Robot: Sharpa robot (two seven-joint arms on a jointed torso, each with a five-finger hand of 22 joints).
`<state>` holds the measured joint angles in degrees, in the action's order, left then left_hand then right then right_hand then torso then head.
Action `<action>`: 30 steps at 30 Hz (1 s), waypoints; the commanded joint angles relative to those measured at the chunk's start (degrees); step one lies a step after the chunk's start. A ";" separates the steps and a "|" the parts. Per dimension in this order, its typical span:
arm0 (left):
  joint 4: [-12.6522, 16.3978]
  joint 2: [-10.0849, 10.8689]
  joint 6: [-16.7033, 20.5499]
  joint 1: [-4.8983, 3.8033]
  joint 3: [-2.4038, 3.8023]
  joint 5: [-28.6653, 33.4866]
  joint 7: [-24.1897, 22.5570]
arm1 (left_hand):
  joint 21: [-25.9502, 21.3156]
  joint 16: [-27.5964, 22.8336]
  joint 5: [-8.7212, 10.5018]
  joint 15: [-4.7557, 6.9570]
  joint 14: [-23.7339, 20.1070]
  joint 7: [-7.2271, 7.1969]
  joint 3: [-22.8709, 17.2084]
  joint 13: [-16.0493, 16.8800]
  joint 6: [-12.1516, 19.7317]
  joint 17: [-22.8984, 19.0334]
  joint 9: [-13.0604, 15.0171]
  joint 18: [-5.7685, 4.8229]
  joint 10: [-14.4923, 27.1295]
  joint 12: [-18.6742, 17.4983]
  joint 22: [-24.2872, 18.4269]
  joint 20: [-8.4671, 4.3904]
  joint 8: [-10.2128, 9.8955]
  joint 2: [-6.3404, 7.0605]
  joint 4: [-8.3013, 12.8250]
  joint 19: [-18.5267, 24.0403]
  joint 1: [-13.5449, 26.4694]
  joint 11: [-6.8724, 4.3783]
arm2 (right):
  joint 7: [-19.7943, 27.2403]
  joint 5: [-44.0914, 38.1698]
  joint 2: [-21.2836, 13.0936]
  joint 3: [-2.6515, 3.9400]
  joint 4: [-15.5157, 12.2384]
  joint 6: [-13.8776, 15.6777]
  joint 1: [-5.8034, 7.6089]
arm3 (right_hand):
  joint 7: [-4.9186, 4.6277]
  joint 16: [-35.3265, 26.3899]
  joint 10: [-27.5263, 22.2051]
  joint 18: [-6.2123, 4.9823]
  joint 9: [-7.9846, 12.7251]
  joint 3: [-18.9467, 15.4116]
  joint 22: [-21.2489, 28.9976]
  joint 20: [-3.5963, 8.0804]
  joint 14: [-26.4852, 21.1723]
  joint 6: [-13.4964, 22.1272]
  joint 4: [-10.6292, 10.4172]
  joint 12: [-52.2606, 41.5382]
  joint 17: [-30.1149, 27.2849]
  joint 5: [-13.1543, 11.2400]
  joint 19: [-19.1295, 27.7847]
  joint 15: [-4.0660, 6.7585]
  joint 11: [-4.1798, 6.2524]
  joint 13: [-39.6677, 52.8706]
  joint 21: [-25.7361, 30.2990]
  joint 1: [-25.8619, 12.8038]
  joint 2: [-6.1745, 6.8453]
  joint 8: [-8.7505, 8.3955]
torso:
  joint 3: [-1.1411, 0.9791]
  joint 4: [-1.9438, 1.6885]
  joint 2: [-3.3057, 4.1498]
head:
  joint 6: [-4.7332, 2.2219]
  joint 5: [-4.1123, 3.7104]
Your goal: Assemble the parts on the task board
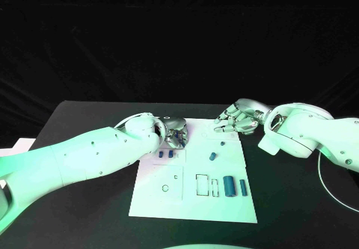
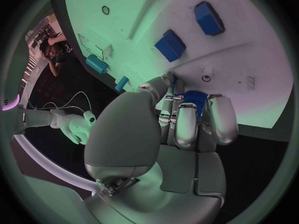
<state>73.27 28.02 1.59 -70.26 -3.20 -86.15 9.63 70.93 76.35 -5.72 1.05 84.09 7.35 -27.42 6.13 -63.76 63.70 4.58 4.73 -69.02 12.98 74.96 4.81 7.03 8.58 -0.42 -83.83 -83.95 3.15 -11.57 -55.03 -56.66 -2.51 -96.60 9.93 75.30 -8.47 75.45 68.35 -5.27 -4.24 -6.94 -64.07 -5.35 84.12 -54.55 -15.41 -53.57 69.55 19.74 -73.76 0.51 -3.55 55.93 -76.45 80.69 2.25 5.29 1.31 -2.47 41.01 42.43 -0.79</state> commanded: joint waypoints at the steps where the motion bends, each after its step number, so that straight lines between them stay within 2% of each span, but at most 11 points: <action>1: 0.03 -0.08 0.58 0.24 -0.18 -0.39 -0.35 | 0.40 0.08 0.08 0.50 1.31 0.07 -0.32 0.18 -0.61 -0.14 0.07 -0.71 -0.62 0.19 2.15 -0.48 0.29 -0.66 0.11 -1.22 0.11 0.00 | 0.50 -0.15 0.07 0.00 -0.09 -0.69 -0.03 | -0.02 -0.35 0.18 -0.38 -0.05 -0.40 0.08 -0.13 1.55 -0.26 -0.07 -0.18 -0.04 0.29 0.35 0.31 0.07 0.08 0.19 0.09 -0.21 0.39 | -0.01 0.00 -0.01 | 0.02 0.05; 7: 0.21 0.21 1.92 0.31 -0.12 0.14 -0.30 | 0.78 -0.10 0.09 0.53 1.25 0.12 -0.38 0.28 -0.87 -0.60 0.08 -0.79 -0.82 0.09 2.44 -0.54 0.29 -0.72 0.13 -1.31 0.38 -0.01 | 0.53 -0.14 0.09 0.00 -0.09 -0.69 -0.03 | -0.02 -0.40 0.18 -0.38 -0.05 -0.42 0.09 -0.13 1.54 -0.27 -0.09 -0.19 -0.10 0.29 0.36 0.31 0.07 0.07 0.21 0.08 -0.23 0.40 | -0.02 0.10 -0.05 | -0.12 0.11; 15: 1.38 1.68 3.46 0.36 0.42 3.58 -0.14 | 0.98 -0.24 0.08 0.55 1.20 0.13 -0.45 0.32 -0.98 -0.94 0.08 -0.83 -0.89 0.03 2.59 -0.56 0.28 -0.77 0.17 -1.36 0.47 -0.02 | 0.60 -0.14 0.15 0.00 0.00 -0.71 -0.03 | -0.02 -0.40 0.18 -0.38 -0.05 -0.42 0.09 -0.13 1.54 -0.27 -0.09 -0.19 -0.10 0.29 0.36 0.31 0.07 0.07 0.21 0.08 -0.23 0.40 | 0.00 -0.02 -0.09 | -0.50 0.04; 20: 3.14 3.40 4.37 0.35 1.66 5.73 -0.02 | 1.01 -0.20 0.08 0.55 1.22 0.16 -0.50 0.33 -1.05 -0.89 0.08 -0.84 -0.88 -0.05 2.62 -0.57 0.26 -0.75 0.22 -1.37 0.53 0.00 | 0.65 -0.12 0.22 0.00 0.09 -0.74 -0.03 | -0.02 -0.40 0.18 -0.38 -0.05 -0.42 0.09 -0.13 1.54 -0.27 -0.09 -0.19 -0.10 0.29 0.36 0.31 0.07 0.07 0.21 0.08 -0.23 0.40 | -0.02 -0.06 -0.10 | -0.79 0.19; 25: 5.38 6.05 4.69 0.27 2.87 8.31 0.36 | 1.06 -0.18 0.08 0.54 1.22 0.19 -0.53 0.34 -1.12 -0.89 0.08 -0.85 -0.87 -0.15 2.66 -0.58 0.24 -0.73 0.25 -1.38 0.62 0.03 | 0.66 -0.08 0.20 0.00 0.14 -0.77 -0.03 | -0.02 -0.40 0.18 -0.38 -0.05 -0.42 0.09 -0.13 1.54 -0.27 -0.09 -0.19 -0.10 0.29 0.36 0.31 0.07 0.07 0.21 0.08 -0.23 0.40 | -0.06 -0.04 -0.08 | -1.00 0.28; 30: 7.01 8.84 4.21 0.13 3.54 10.72 0.82 | 1.10 -0.13 0.08 0.51 1.23 0.22 -0.59 0.33 -1.19 -0.87 0.06 -0.86 -0.77 -0.39 2.72 -0.58 0.17 -0.65 0.29 -1.38 0.82 0.09 | 0.62 -0.05 0.07 0.00 0.12 -0.78 -0.03 | -0.02 -0.40 0.18 -0.38 -0.05 -0.42 0.09 -0.13 1.54 -0.27 -0.09 -0.19 -0.10 0.29 0.36 0.31 0.07 0.07 0.21 0.08 -0.23 0.40 | -0.03 -0.01 -0.01 | -1.10 0.34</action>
<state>79.85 36.60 5.48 -70.07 0.28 -78.93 9.95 71.89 76.35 -5.71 1.33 83.98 7.64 -27.62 6.42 -64.47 62.81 4.58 4.76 -69.41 12.97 74.93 4.61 7.20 8.15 -0.21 -84.04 -83.51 3.17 -11.43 -55.00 -56.57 -2.51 -96.46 9.90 75.30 -8.47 75.22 68.35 -5.27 -4.22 -7.10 -64.07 -5.35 84.12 -54.55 -15.57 -53.57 69.55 19.74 -73.76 0.51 -3.55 55.94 -76.45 80.68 2.26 5.52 1.27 -2.50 40.92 41.38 -0.49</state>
